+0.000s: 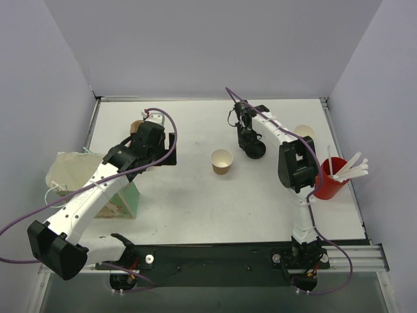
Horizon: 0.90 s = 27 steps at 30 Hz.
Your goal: Pack the takeout coffee
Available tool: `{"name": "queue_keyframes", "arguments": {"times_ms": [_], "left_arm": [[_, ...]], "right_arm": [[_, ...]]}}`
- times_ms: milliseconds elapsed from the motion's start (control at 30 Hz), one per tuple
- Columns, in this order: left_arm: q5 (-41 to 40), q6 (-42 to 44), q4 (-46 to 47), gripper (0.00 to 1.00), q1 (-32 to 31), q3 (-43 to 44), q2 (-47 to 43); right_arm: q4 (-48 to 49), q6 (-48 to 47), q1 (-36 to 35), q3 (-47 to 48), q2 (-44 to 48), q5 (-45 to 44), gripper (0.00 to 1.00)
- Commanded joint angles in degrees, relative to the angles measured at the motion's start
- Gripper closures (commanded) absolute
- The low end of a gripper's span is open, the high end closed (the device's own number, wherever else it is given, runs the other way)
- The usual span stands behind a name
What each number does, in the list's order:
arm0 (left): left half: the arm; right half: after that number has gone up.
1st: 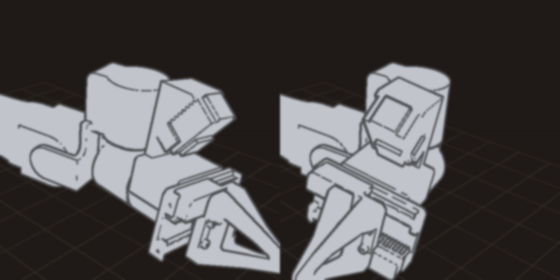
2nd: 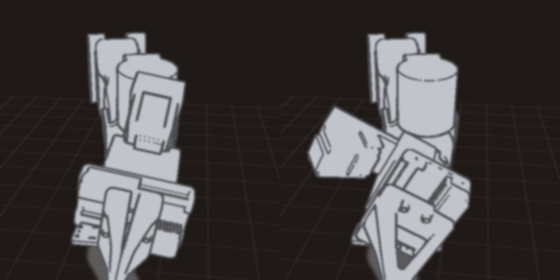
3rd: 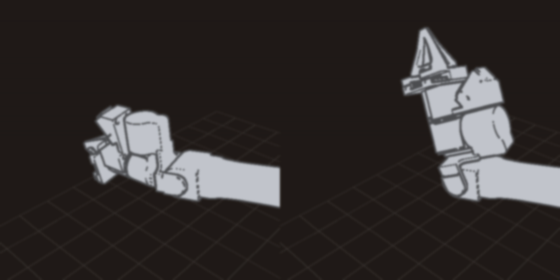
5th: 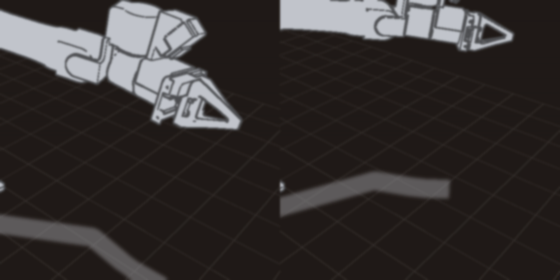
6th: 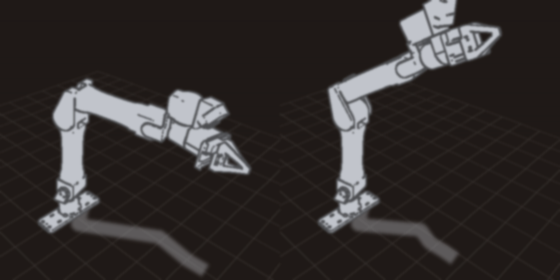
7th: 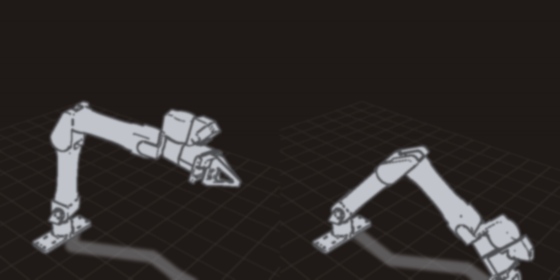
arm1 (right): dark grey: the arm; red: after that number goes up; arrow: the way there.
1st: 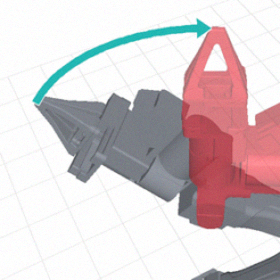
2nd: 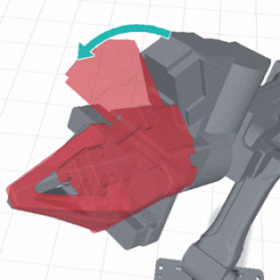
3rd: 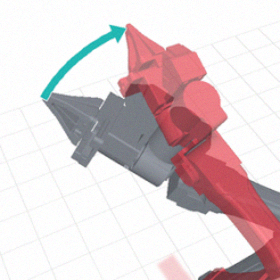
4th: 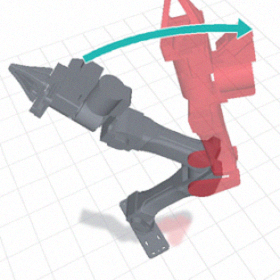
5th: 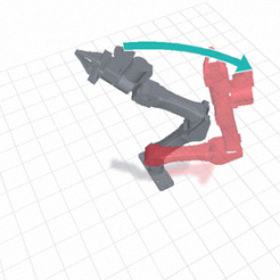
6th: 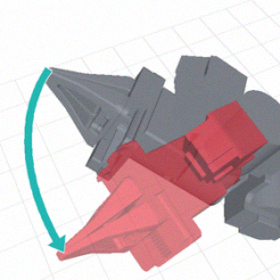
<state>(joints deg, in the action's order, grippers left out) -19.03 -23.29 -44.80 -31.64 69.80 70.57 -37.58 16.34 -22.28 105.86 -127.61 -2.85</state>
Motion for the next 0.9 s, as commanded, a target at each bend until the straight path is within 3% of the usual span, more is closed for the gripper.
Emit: {"name": "queue_keyframes", "arguments": {"times_ms": [0, 567, 867], "left_arm": [[0.48, 0.52, 2.34, 0.03, 0.44, 0.07, -1.22], [0.48, 0.61, 1.99, 0.03, 0.61, 0.60, -1.04], [0.57, 0.70, 2.08, 0.03, 0.61, 1.04, -0.87]], "right_arm": [[-2.58, -0.34, -0.66, 0.40, 1.31, -1.98, 0.87], [-3.11, -0.34, -0.66, 1.19, 0.96, -2.95, 1.00], [-4.16, -0.34, -0.66, 2.15, 2.36, -4.61, 1.00]]}}
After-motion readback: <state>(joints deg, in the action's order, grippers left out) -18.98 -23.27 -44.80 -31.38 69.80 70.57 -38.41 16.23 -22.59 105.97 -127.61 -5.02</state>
